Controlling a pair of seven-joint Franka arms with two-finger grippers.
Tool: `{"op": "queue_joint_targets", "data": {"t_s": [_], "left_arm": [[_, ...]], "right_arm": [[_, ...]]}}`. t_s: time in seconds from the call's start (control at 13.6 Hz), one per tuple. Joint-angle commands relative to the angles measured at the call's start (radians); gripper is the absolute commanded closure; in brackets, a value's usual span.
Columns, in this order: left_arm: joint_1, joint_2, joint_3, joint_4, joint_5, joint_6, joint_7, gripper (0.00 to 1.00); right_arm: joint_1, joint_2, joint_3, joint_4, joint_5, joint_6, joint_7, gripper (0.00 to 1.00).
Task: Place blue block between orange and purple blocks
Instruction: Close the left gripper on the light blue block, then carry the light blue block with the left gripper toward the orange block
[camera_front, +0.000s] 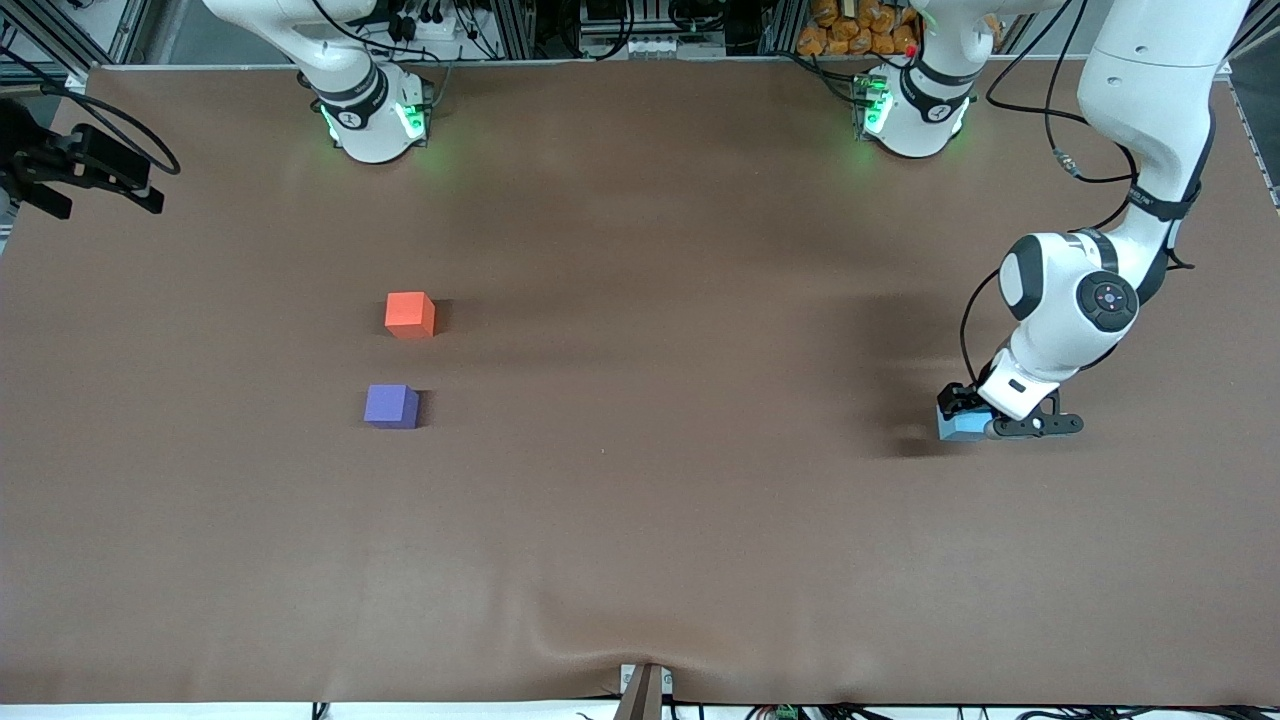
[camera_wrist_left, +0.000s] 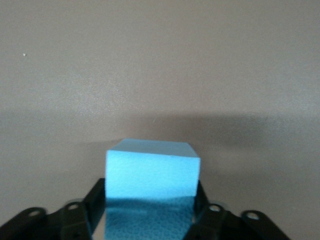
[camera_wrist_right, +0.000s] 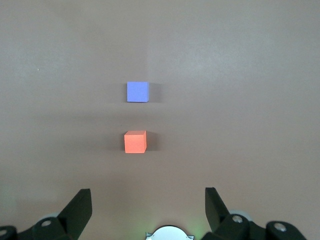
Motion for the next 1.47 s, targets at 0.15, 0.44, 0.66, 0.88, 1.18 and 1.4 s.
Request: {"op": "queue_joint_targets", "data": {"t_s": [0.15, 0.44, 0.66, 0.88, 1.18, 1.4], "left_arm": [[-0.007, 0.022, -0.004, 0.029, 0.014, 0.01, 0.011, 1.0], [-0.001, 0.004, -0.057, 0.045, 0.012, 0.006, 0.015, 1.0], [0.001, -0.009, -0.108, 0.089, 0.012, -0.043, 0.005, 1.0], [-0.007, -0.009, -0.187, 0.193, 0.008, -0.17, -0.021, 1.0], [-0.154, 0.039, -0.226, 0.396, 0.006, -0.394, -0.095, 1.0], [-0.322, 0.094, -0.226, 0.485, 0.008, -0.404, -0.179, 1.0]], "right_arm": [[0.008, -0.001, -0.009, 0.008, 0.011, -0.008, 0.012, 0.0], [0.008, -0.001, -0.009, 0.008, 0.011, -0.008, 0.012, 0.0], [0.008, -0.001, -0.008, 0.008, 0.011, -0.008, 0.012, 0.0], [0.006, -0.001, -0.008, 0.008, 0.011, -0.008, 0.012, 0.0], [0.008, -0.001, -0.009, 0.008, 0.011, -0.008, 0.012, 0.0], [0.006, 0.001, -0.009, 0.008, 0.011, -0.008, 0.01, 0.0]]}}
